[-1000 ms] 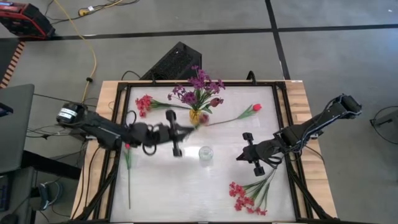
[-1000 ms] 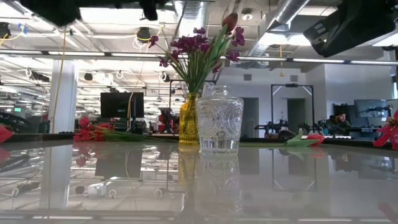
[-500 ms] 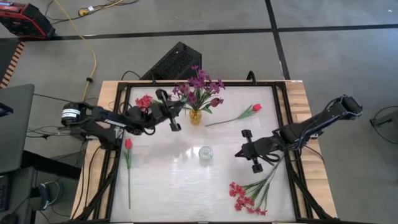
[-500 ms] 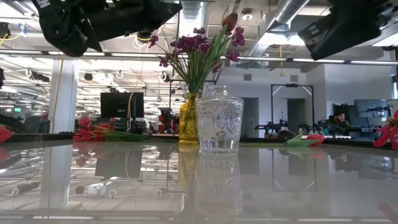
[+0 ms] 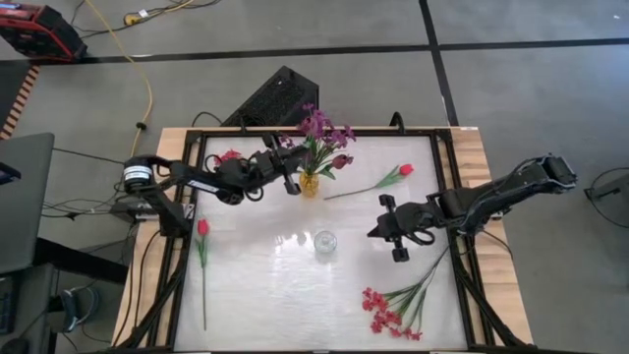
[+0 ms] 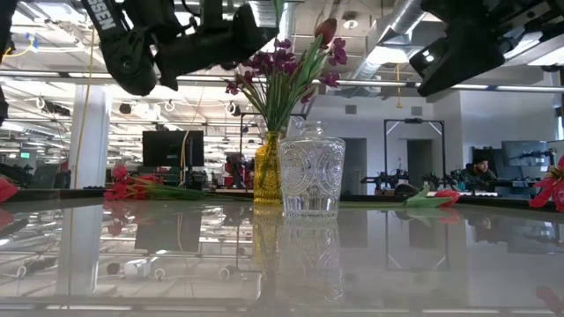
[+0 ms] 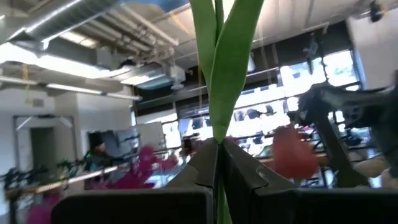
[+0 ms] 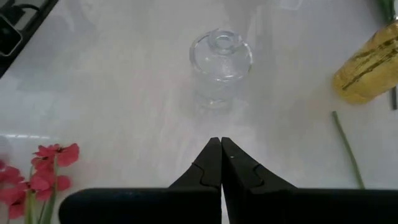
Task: Sort flowers into vase by color
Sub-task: Put the purple flower into the yellow vase
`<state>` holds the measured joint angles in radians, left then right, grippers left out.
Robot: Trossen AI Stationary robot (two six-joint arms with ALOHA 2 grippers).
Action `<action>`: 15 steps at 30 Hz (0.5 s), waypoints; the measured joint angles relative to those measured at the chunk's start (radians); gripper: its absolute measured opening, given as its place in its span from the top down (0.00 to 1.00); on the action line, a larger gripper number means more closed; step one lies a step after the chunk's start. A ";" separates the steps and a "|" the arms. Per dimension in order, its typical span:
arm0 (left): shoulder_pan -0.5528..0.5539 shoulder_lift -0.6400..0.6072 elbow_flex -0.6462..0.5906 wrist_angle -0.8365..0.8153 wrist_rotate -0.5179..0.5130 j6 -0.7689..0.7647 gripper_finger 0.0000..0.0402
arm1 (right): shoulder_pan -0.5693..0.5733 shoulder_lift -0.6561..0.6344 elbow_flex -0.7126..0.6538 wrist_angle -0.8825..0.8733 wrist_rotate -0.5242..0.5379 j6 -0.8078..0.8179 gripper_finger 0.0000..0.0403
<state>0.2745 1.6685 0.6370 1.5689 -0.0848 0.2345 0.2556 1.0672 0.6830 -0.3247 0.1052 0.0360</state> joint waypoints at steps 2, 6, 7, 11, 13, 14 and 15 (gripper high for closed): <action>0.011 0.004 -0.005 -0.010 -0.007 -0.010 1.00 | 0.010 0.000 0.000 -0.003 -0.002 -0.001 0.93; 0.017 0.003 -0.006 -0.003 0.002 -0.028 1.00 | 0.025 0.000 0.000 -0.008 -0.005 -0.023 0.93; 0.017 0.003 -0.006 -0.005 0.002 -0.026 1.00 | 0.025 0.000 0.000 -0.009 -0.005 -0.030 0.93; 0.017 0.006 -0.006 -0.006 0.002 -0.038 1.00 | 0.024 0.000 0.000 -0.011 -0.005 -0.037 0.93; 0.015 0.021 -0.006 -0.005 0.002 -0.042 1.00 | 0.024 0.000 0.000 -0.011 -0.005 -0.037 0.93; 0.015 0.027 -0.006 -0.010 -0.001 -0.043 1.00 | 0.024 0.000 0.000 -0.011 -0.005 -0.037 0.93; 0.014 0.037 -0.005 -0.001 -0.004 -0.044 1.00 | 0.024 0.000 0.000 -0.012 -0.005 -0.037 0.93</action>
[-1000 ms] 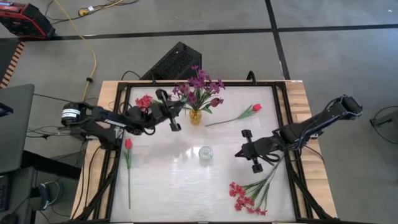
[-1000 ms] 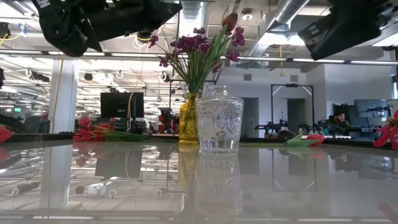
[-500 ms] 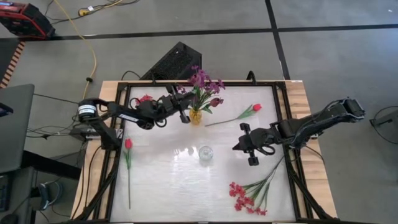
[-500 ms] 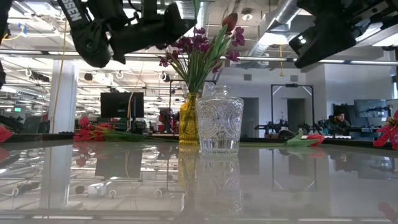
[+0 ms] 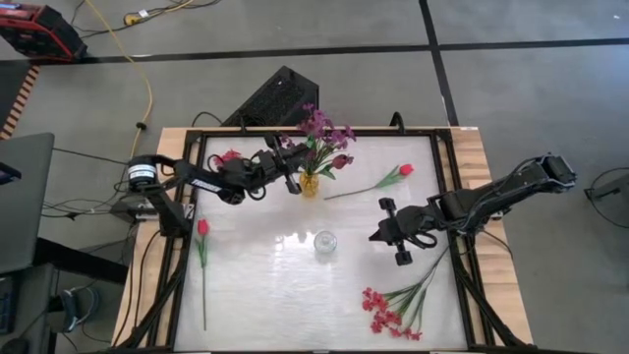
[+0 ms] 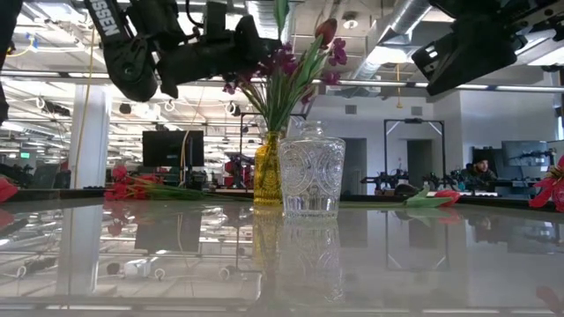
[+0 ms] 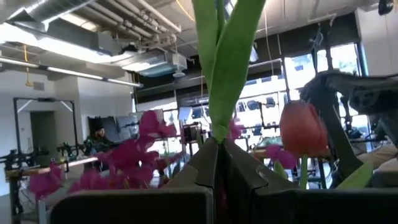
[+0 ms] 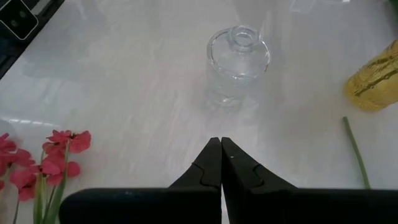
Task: Sort flowers into vase by color
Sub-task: Put the purple flower into the yellow vase
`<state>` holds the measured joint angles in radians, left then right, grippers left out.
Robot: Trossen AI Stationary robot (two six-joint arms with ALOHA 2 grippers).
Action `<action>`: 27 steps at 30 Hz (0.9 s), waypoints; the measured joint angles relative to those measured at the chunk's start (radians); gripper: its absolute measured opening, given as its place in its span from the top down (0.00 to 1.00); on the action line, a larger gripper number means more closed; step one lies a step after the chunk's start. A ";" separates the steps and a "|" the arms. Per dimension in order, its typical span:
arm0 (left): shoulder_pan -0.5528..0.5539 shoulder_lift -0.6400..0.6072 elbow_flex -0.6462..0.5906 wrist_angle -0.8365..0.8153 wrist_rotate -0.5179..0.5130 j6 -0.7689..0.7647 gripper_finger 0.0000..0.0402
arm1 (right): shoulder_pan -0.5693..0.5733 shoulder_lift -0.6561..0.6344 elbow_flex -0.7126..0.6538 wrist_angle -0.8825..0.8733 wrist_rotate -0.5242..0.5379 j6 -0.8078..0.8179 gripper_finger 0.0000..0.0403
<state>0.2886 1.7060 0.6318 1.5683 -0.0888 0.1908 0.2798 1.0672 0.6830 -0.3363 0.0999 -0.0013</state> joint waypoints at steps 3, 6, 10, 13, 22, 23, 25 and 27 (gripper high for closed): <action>0.000 0.021 0.011 0.002 -0.002 -0.003 1.00 | 0.000 0.000 0.000 0.001 0.000 0.000 0.93; 0.000 0.044 0.030 0.002 -0.001 -0.001 1.00 | 0.000 0.000 0.000 -0.001 0.000 0.001 0.93; 0.000 0.046 0.040 0.000 0.003 0.035 1.00 | 0.001 0.000 0.000 -0.004 0.000 0.014 0.93; 0.000 0.041 0.039 -0.002 0.003 0.041 1.00 | 0.001 0.000 0.000 -0.007 0.000 0.024 0.93; 0.000 0.041 0.052 -0.010 0.009 0.042 1.00 | 0.001 0.000 0.000 -0.007 -0.004 0.020 0.93; 0.000 0.041 0.060 -0.011 0.017 0.041 1.00 | 0.001 0.000 0.000 -0.006 -0.005 0.020 0.93; 0.000 0.041 0.074 -0.009 0.037 0.040 1.00 | 0.001 0.000 0.000 -0.006 -0.005 0.020 0.93; 0.000 0.041 0.083 -0.008 0.048 0.048 1.00 | 0.001 0.000 0.000 -0.006 -0.005 0.020 0.93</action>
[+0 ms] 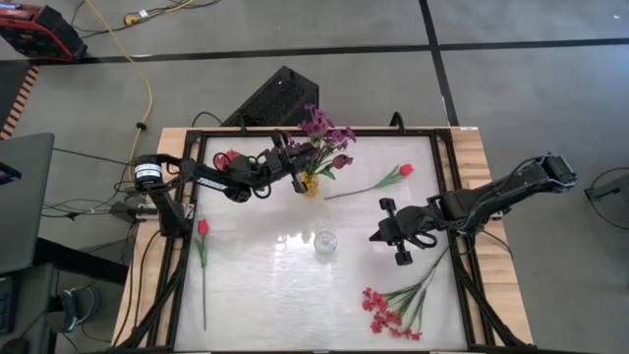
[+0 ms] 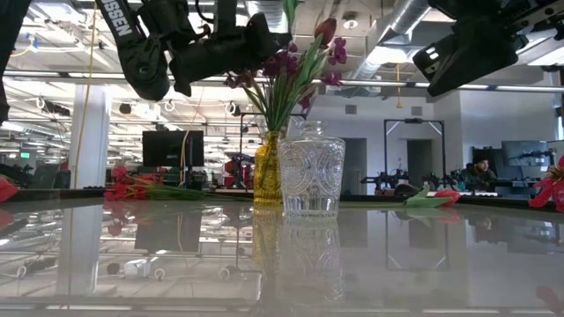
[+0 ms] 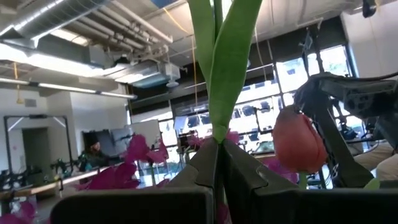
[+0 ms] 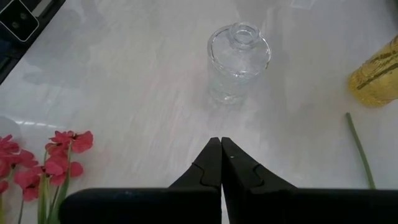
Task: Sort flowers into vase by color
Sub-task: Put the purple flower into the yellow vase
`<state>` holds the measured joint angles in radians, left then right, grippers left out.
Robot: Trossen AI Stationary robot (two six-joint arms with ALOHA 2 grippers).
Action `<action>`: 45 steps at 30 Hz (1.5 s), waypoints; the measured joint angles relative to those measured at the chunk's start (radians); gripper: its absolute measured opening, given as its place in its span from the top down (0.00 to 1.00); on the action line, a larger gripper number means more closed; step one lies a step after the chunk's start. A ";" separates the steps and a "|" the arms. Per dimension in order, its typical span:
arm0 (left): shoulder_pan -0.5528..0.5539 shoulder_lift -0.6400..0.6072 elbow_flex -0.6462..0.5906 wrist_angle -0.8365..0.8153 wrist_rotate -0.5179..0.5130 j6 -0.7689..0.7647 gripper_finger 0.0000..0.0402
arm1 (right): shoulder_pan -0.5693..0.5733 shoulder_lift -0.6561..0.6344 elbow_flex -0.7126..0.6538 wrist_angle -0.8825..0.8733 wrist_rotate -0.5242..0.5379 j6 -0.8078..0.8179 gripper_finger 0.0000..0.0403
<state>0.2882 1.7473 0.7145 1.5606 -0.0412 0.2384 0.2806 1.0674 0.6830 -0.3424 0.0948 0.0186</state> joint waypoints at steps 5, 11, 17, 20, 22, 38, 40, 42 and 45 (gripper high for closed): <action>0.000 0.000 0.001 -0.007 0.001 0.004 1.00 | 0.000 0.000 0.000 -0.001 -0.012 0.008 0.93; 0.000 0.000 -0.038 -0.001 -0.004 -0.001 1.00 | 0.000 0.000 0.000 -0.001 -0.023 0.008 0.93; 0.000 0.000 -0.075 0.002 -0.016 -0.005 1.00 | 0.000 0.000 0.000 -0.001 -0.022 0.007 0.93; 0.000 0.000 -0.095 0.003 -0.016 -0.005 1.00 | 0.000 0.000 0.000 0.000 -0.022 0.008 0.93; 0.000 0.000 -0.112 0.002 -0.016 -0.013 1.00 | 0.000 0.000 0.000 0.000 -0.022 0.008 0.93; 0.000 0.005 -0.187 -0.108 -0.019 -0.151 1.00 | -0.001 0.000 0.000 0.024 -0.022 0.010 0.93; 0.000 0.005 -0.187 -0.143 -0.019 -0.164 1.00 | -0.001 0.000 0.000 0.024 -0.022 0.012 0.93; 0.000 0.005 -0.187 -0.163 -0.019 -0.179 1.00 | -0.001 0.000 0.000 0.024 -0.022 0.023 0.93; 0.000 0.005 -0.187 -0.187 -0.019 -0.196 1.00 | -0.001 0.000 0.000 0.024 -0.022 0.034 0.93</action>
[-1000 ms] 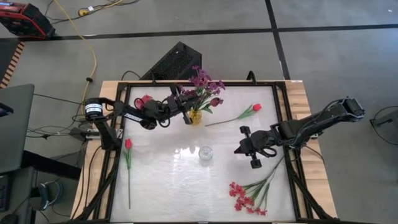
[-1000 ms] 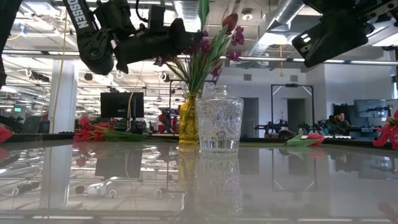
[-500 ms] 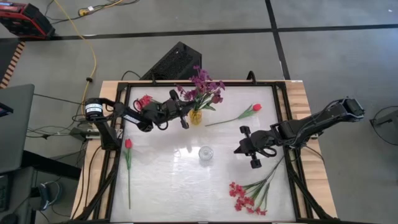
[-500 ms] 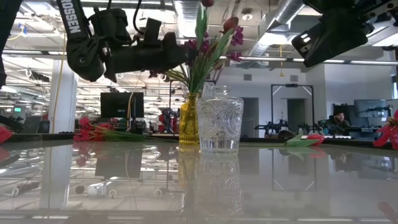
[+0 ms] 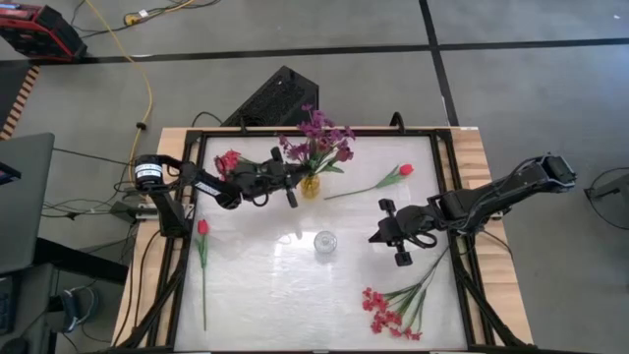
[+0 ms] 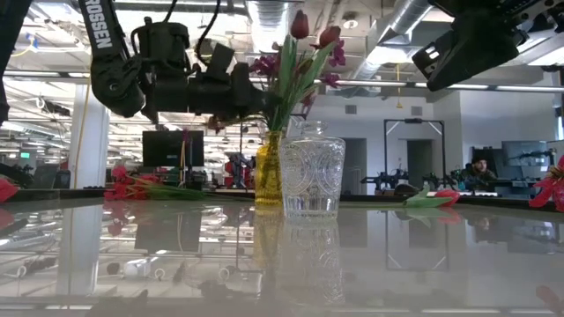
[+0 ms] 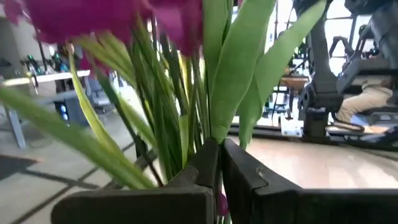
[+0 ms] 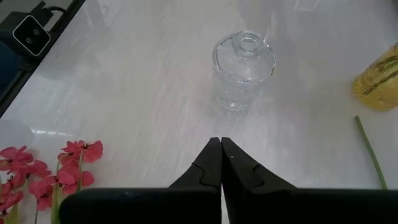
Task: Sort flowers into vase by color
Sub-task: Put the purple flower into the yellow vase
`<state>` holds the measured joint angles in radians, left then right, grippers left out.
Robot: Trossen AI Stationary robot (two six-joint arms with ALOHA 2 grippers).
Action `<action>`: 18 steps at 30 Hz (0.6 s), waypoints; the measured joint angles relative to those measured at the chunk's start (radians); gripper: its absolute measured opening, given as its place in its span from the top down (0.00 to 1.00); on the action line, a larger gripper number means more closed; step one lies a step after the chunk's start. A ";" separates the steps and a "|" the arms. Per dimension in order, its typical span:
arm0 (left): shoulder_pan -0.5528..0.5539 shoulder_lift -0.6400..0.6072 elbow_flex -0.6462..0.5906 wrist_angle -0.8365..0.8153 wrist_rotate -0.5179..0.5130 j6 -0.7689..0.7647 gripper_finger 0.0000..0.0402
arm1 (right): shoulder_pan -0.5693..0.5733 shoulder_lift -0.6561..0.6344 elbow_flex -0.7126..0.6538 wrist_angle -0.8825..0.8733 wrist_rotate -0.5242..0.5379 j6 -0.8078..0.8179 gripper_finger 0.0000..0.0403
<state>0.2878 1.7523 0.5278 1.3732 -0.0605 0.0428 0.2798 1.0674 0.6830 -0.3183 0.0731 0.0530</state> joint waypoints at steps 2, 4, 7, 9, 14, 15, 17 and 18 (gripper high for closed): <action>0.000 0.000 0.000 -0.016 0.000 -0.011 1.00 | 0.000 0.000 0.000 0.000 0.000 0.002 0.93; 0.000 0.000 0.000 -0.028 0.000 -0.020 1.00 | 0.000 0.000 0.000 0.000 0.000 0.011 0.93; 0.000 0.000 0.000 -0.043 0.000 -0.039 1.00 | 0.000 0.000 0.000 -0.001 0.000 0.031 0.93; 0.000 0.000 0.000 -0.049 0.001 -0.044 0.99 | 0.000 0.000 0.000 -0.003 0.000 0.034 0.93; 0.000 0.000 0.000 -0.053 0.038 -0.044 0.90 | 0.001 0.000 0.000 -0.006 0.000 0.052 0.93; 0.000 -0.005 0.000 -0.057 0.048 -0.044 0.87 | 0.002 0.000 0.000 -0.010 -0.001 0.052 0.93; 0.000 -0.019 0.000 -0.058 0.057 -0.047 0.81 | 0.002 0.000 0.000 -0.021 -0.003 0.055 0.93; 0.000 -0.031 0.000 -0.060 0.063 -0.048 0.77 | 0.001 0.000 0.000 -0.024 -0.006 0.058 0.93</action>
<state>0.2878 1.7210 0.5282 1.3134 0.0029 -0.0048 0.2811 1.0674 0.6830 -0.3423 0.0670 0.1115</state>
